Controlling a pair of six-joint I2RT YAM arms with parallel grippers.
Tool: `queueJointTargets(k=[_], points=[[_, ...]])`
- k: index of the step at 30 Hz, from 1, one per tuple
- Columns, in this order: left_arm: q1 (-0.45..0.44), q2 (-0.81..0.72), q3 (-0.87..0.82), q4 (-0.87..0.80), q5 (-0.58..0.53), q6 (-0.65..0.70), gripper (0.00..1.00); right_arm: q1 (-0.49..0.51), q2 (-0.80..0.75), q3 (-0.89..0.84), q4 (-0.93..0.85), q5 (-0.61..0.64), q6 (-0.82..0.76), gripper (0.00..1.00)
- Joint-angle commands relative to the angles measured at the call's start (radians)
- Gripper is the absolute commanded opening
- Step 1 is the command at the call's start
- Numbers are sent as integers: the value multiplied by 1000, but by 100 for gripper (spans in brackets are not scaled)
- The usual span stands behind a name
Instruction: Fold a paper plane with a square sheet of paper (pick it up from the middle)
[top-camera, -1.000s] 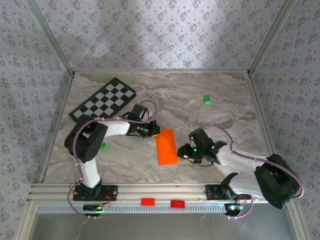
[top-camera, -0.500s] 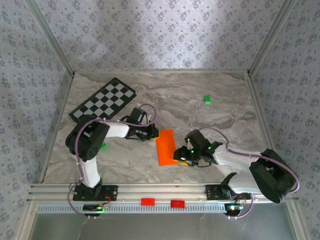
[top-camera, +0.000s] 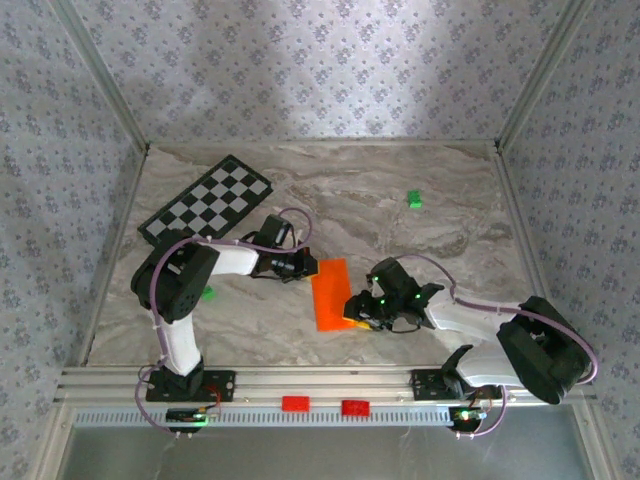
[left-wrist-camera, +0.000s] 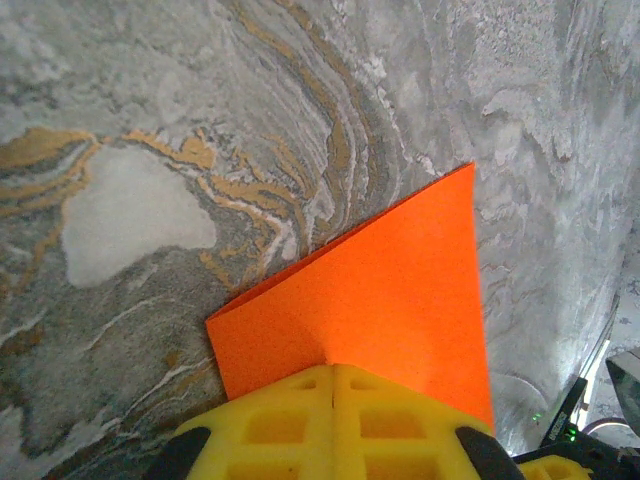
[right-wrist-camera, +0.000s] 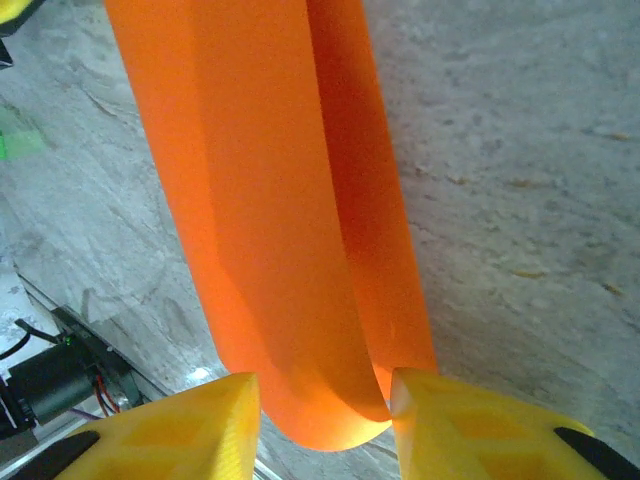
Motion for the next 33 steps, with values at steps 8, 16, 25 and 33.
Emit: queueJointTargets(k=[8, 16, 25, 33], points=[[-1, 28, 8, -36, 21, 21, 5, -19, -10, -4, 63, -27, 16, 42], [-1, 35, 32, -43, 37, 34, 5, -119, 83, 41, 208, -138, -5, 43], [-1, 28, 49, -53, 49, 40, 5, -153, 135, 34, 211, -149, -33, 27], [-1, -50, 87, -84, 70, 39, 17, -156, 164, 32, 178, -111, -55, 9]])
